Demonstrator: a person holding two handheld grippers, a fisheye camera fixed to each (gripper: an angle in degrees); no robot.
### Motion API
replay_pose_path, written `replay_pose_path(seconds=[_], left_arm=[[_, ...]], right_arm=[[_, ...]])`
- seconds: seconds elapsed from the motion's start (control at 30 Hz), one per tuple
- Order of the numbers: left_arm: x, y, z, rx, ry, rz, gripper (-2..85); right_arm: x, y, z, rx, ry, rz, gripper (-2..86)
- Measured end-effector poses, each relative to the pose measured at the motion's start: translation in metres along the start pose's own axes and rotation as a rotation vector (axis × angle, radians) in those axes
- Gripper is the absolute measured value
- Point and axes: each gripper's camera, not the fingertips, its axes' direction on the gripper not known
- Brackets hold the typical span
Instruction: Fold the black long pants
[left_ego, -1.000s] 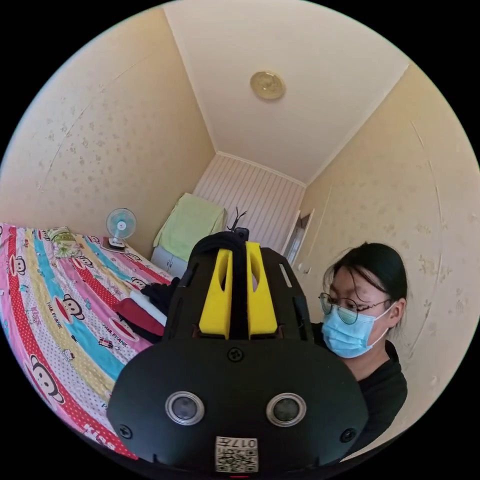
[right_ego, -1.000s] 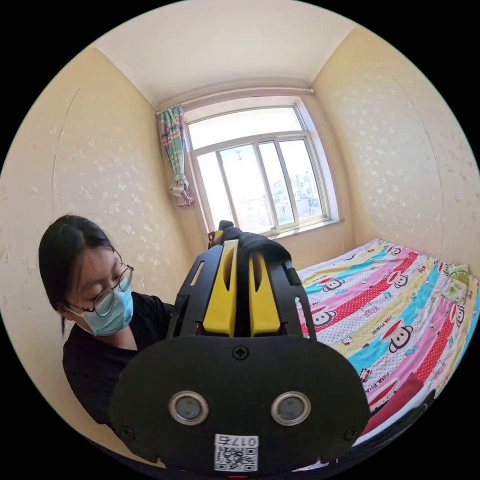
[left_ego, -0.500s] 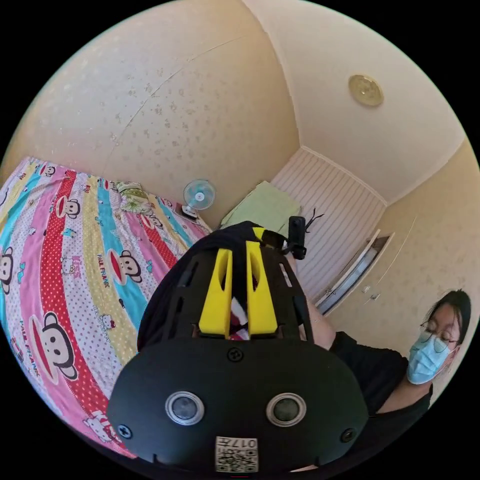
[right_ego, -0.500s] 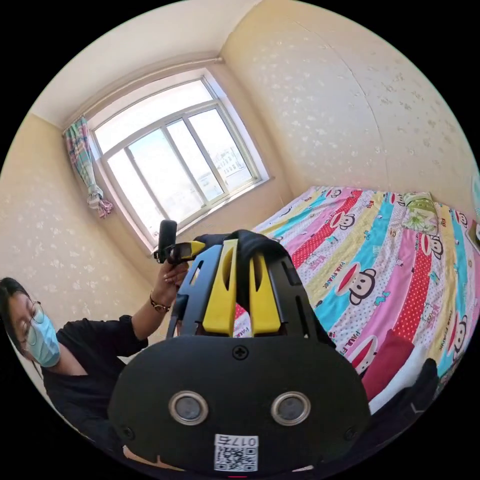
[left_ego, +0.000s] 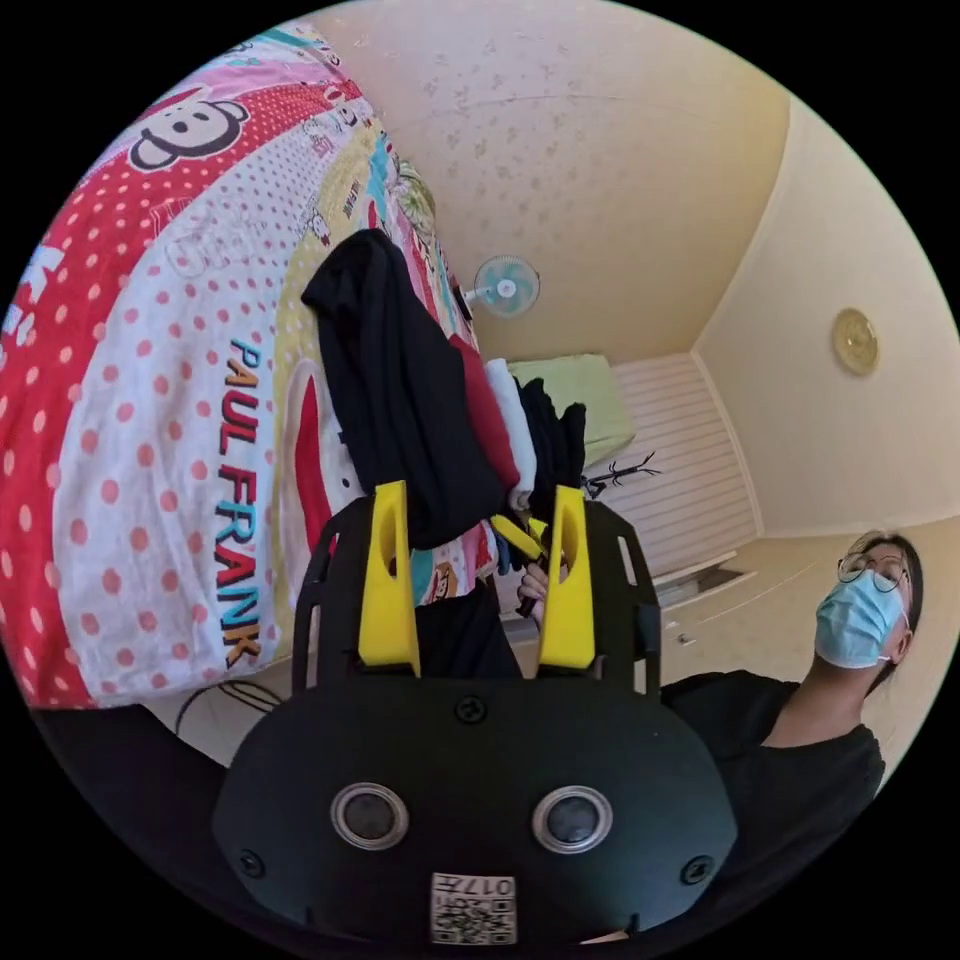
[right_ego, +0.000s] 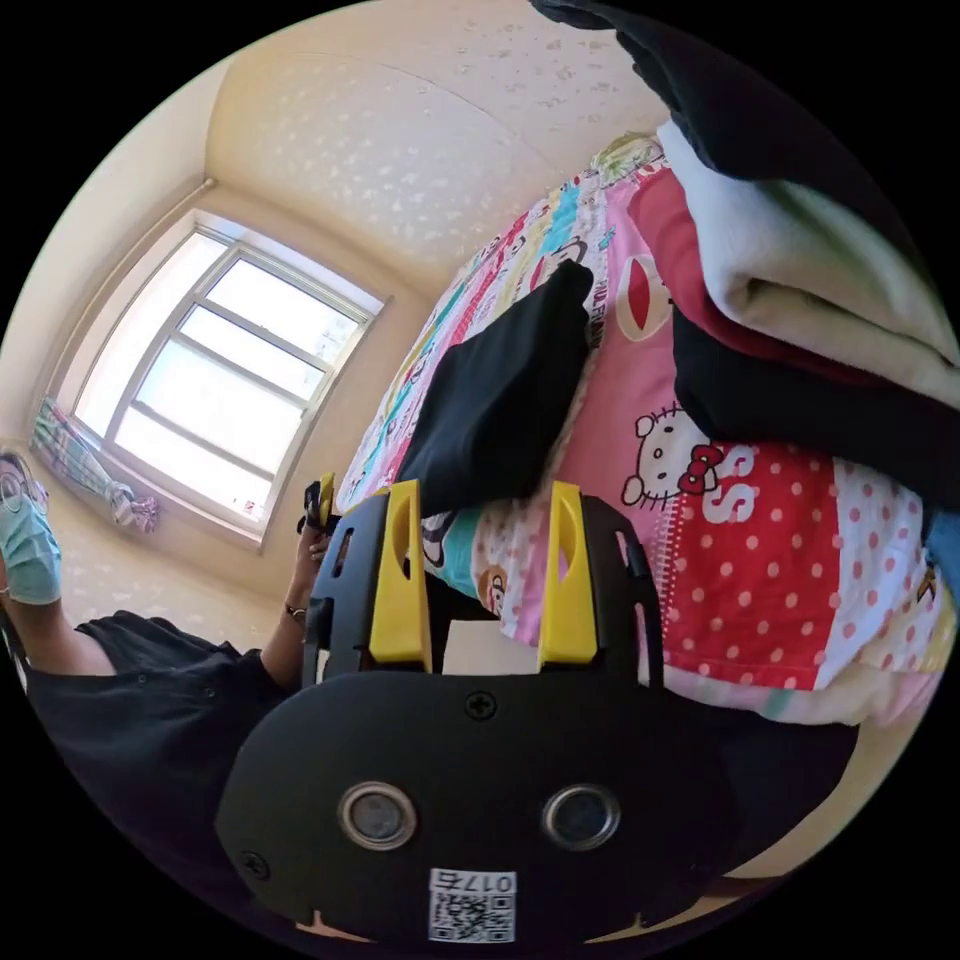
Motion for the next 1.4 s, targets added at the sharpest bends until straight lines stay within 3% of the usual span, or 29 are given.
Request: replay_pose_path(seconds=[0.13,0.2,0.27,0.37,0.47,0.63,0.77,0.87,1.03,1.13,1.23,1.33,1.4], left_arm=[[-0.013,-0.064,0.026,-0.069,-0.092,-0.024,23.0],[-0.026,-0.09,0.059,-0.128,-0.101,-0.066,23.3],[-0.034,-0.096,0.079,-0.176,-0.226,-0.083,21.4],[-0.028,-0.082,0.079,-0.107,-0.346,-0.04,18.5],[-0.025,-0.062,0.075,-0.002,-0.365,-0.04,18.3],[-0.019,-0.04,0.05,-0.057,-0.286,-0.023,13.5],[-0.015,0.019,-0.014,-0.052,0.096,-0.123,11.3],[0.016,0.058,-0.072,0.019,0.18,-0.092,11.1],[0.062,0.056,-0.209,0.2,0.061,0.002,11.1],[0.093,0.041,-0.31,0.368,-0.037,0.123,11.1],[0.128,0.026,-0.412,0.537,-0.128,0.247,11.1],[0.155,0.004,-0.499,0.647,-0.293,0.328,11.3],[0.147,-0.017,-0.553,0.694,-0.506,0.31,12.8]], right_arm=[[0.027,-0.05,0.023,0.022,-0.037,0.039,19.7],[0.065,-0.068,0.06,0.021,-0.03,0.16,20.4],[0.095,-0.062,0.095,-0.019,-0.053,0.255,20.1],[0.097,-0.031,0.101,0.045,-0.06,0.221,18.0],[0.109,-0.006,0.105,-0.019,-0.177,0.252,16.4],[0.094,0.038,0.084,-0.16,-0.242,0.219,14.2],[0.035,0.116,0.055,-0.235,-0.42,0.121,13.2],[-0.022,0.162,0.05,-0.226,-0.611,0.017,13.1],[-0.13,0.154,0.115,-0.345,-0.717,-0.183,12.7],[-0.197,0.122,0.2,-0.439,-0.846,-0.228,12.4],[-0.299,0.087,0.279,-0.487,-0.926,-0.419,12.4],[-0.388,0.05,0.367,-0.532,-0.992,-0.535,12.9],[-0.43,0.034,0.447,-0.564,-0.925,-0.604,13.3]])
